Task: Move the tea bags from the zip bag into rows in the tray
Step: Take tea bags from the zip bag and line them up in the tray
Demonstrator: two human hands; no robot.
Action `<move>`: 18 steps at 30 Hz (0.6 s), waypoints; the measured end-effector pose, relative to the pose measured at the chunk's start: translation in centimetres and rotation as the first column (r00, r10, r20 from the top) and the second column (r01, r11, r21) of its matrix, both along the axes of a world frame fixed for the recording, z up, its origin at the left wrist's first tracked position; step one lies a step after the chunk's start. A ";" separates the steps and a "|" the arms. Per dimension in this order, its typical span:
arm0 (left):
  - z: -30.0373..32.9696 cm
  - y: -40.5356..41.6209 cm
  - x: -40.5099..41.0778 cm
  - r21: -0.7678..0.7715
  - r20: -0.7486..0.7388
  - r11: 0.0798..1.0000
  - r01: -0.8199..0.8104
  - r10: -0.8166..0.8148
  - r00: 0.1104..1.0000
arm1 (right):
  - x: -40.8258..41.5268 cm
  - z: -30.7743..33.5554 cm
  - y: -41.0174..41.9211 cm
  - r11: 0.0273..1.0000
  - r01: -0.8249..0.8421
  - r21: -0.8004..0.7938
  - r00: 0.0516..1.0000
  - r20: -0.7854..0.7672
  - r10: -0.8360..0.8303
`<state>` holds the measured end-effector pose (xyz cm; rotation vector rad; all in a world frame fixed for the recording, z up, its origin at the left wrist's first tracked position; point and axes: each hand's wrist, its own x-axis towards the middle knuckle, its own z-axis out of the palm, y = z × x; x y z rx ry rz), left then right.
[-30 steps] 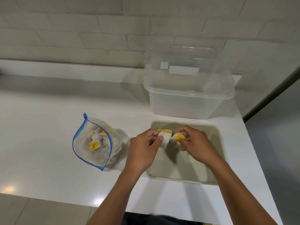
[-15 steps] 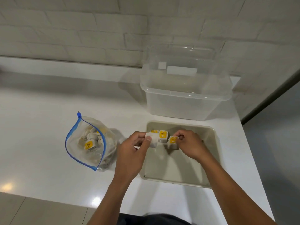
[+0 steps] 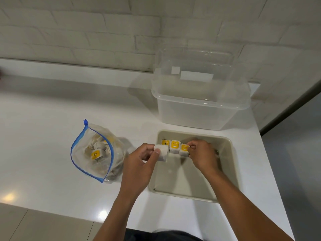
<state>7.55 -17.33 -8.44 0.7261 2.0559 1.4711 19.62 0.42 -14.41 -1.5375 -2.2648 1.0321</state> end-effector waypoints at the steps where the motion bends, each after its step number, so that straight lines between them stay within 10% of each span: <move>1: 0.0 0.0 0.0 0.000 -0.002 1.000 0.001 -0.001 1.000 | 0.0 0.0 0.0 1.000 -0.008 0.024 1.000 0.023 0.007; 18: -0.1 0.0 0.4 -0.014 -0.019 0.998 0.055 -0.056 0.998 | 0.5 0.4 0.2 0.993 -0.021 0.116 0.963 0.270 -0.012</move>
